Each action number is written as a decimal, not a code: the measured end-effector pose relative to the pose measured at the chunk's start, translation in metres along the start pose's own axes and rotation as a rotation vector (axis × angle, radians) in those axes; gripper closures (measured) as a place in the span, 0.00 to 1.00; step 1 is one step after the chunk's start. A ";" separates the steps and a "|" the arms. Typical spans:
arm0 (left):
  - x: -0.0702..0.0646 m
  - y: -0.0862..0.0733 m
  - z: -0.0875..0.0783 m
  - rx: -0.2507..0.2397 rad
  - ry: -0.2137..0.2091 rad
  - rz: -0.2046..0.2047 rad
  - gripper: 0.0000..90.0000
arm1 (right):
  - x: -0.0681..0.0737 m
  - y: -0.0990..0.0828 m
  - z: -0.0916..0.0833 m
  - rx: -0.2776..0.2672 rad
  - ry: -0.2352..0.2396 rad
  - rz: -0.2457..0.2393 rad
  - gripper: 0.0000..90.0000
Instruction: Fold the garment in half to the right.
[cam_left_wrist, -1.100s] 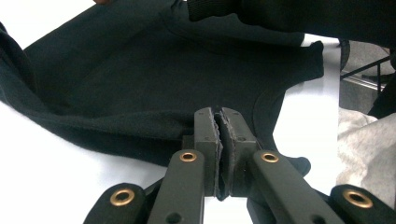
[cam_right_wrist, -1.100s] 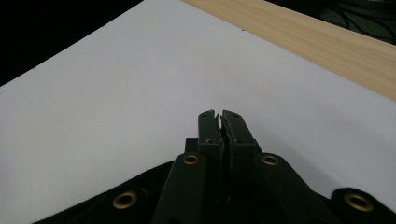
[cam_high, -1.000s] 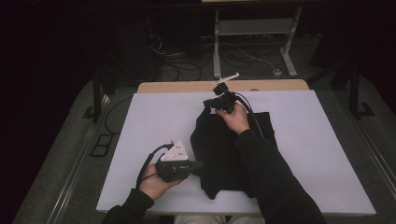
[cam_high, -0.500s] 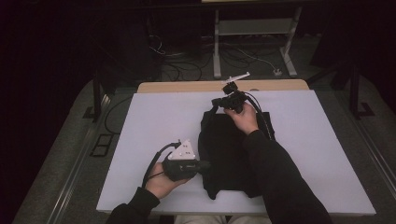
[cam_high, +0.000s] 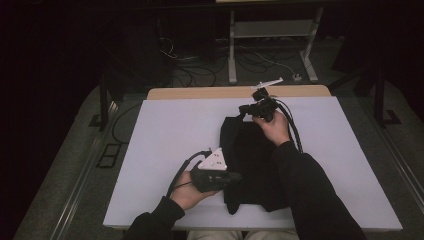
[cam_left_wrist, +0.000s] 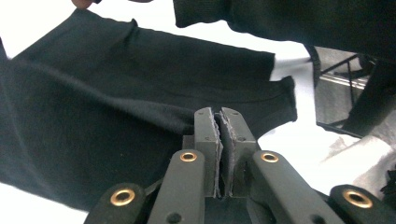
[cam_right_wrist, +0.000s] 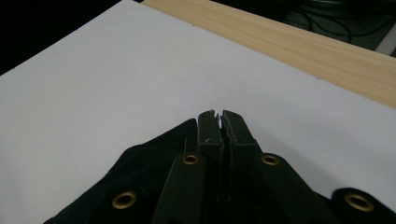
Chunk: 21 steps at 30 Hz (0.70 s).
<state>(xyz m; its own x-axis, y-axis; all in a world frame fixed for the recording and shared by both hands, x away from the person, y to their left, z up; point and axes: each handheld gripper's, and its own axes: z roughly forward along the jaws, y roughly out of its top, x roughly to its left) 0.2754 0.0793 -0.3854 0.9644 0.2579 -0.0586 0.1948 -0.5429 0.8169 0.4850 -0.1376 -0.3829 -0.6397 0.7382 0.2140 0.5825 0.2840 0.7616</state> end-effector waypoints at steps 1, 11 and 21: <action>-0.002 0.002 0.003 0.003 -0.006 0.004 0.94 | -0.002 -0.001 -0.004 -0.001 -0.004 0.010 0.95; -0.009 0.023 0.026 0.003 -0.048 0.055 0.94 | -0.022 -0.012 -0.032 -0.022 -0.035 0.031 0.95; -0.014 0.036 0.046 0.004 -0.077 0.070 0.94 | -0.035 -0.018 -0.045 -0.026 -0.049 0.044 0.95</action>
<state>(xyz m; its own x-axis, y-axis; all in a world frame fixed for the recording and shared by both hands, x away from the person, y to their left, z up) 0.2773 0.0190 -0.3816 0.9866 0.1570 -0.0454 0.1268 -0.5606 0.8183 0.4739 -0.1964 -0.3768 -0.5875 0.7793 0.2180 0.5962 0.2347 0.7678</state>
